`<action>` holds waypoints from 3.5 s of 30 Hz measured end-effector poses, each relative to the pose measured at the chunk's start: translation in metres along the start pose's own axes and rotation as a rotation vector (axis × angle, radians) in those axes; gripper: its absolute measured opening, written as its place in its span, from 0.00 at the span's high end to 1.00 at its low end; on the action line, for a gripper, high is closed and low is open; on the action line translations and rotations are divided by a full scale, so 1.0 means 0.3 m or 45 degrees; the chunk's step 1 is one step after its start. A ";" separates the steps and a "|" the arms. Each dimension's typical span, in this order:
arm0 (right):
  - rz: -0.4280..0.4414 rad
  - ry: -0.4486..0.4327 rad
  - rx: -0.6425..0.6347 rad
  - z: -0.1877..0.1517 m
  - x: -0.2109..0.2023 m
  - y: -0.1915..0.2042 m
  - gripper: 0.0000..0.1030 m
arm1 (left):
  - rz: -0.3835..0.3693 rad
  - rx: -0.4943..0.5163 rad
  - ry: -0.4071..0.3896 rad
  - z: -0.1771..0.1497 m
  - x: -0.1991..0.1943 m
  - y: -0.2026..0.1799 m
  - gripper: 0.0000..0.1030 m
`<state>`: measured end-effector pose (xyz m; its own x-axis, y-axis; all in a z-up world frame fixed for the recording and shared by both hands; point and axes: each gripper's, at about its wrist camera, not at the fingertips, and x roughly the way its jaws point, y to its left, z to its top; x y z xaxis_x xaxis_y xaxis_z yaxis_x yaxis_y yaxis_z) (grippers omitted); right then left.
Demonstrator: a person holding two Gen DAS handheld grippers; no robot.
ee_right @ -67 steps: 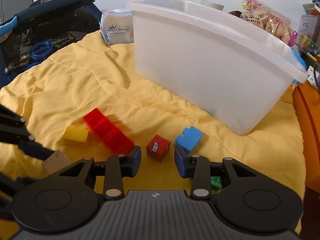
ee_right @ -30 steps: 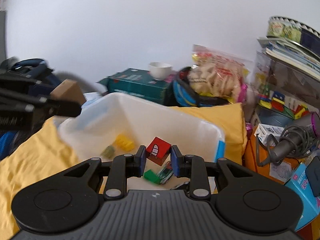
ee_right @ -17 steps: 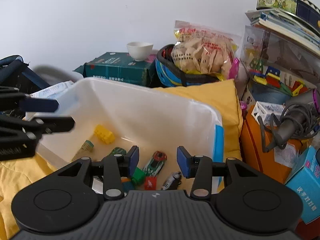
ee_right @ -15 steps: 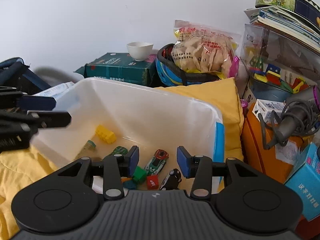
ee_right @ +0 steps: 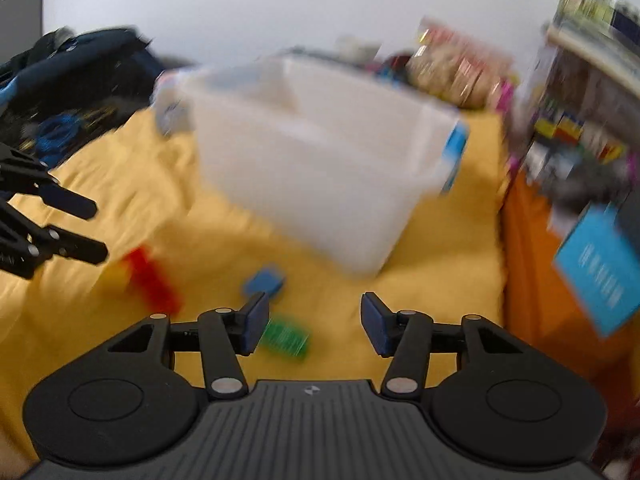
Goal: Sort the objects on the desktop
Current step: 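Carry the cube and red brick over the white bin and open both tools, then grasp the blue brick with left tool while right tool grasps long red brick, then lift the blue brick with left tool while right tool holds the red brick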
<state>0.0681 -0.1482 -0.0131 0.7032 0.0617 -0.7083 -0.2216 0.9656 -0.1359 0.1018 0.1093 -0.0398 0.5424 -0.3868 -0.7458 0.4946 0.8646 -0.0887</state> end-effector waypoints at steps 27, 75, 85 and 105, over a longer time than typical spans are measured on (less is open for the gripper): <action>0.094 0.116 -0.002 -0.164 -0.050 0.067 0.46 | -0.181 0.182 0.159 -0.187 -0.008 -0.285 0.71; 0.497 0.266 0.071 0.035 0.125 0.153 0.70 | -0.066 0.066 0.105 -0.223 -0.037 -0.059 0.59; 0.667 0.396 0.454 -0.119 0.110 0.070 0.66 | 0.021 0.034 0.077 -0.226 -0.094 0.009 0.57; 0.064 0.170 -0.138 -0.099 0.045 0.133 0.62 | 0.073 0.015 0.033 -0.262 -0.100 -0.022 0.53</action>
<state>0.0487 -0.1164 -0.0486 0.5949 0.0683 -0.8009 -0.3310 0.9288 -0.1667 0.0289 0.1404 -0.0688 0.5526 -0.3280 -0.7662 0.4712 0.8812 -0.0374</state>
